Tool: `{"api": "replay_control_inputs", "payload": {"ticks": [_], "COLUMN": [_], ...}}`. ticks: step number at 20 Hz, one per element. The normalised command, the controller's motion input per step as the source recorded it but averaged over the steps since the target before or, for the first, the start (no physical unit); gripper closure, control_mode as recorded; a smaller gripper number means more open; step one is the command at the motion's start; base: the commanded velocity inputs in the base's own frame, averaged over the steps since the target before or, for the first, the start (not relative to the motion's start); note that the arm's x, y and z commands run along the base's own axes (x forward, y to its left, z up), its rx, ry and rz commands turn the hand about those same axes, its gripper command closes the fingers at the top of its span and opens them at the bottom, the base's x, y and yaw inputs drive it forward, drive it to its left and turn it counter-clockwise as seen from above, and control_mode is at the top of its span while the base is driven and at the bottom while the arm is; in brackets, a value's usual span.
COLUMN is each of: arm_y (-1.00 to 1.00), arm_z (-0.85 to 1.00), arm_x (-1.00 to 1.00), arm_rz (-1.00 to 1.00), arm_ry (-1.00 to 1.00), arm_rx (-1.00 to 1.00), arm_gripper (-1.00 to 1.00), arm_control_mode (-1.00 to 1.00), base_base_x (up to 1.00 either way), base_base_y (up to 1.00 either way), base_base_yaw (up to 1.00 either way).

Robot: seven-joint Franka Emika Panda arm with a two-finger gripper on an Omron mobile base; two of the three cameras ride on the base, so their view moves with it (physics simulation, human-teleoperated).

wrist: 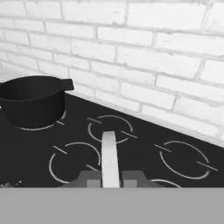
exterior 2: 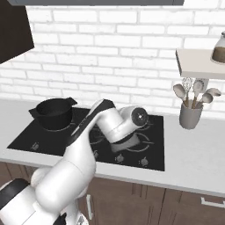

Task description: Pick the kettle from the counter and place it on a stove burner. Then turn the burner on.

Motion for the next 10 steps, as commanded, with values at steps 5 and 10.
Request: {"api": "replay_control_inputs", "payload": {"ticks": [5,10], "arm_y": [-0.03,0.00], "arm_z": [0.00,0.00], "arm_x": [0.03,0.16], "arm_rz": [0.29,0.30], "arm_ry": [-0.04,-0.02], "arm_rx": [-0.03,0.00], "arm_gripper": [1.00,1.00], "arm_control_mode": [-1.00,-1.00], "base_base_x": [0.00,0.00], "base_base_y": [0.00,0.00], "base_base_yaw": [0.00,0.00]}}
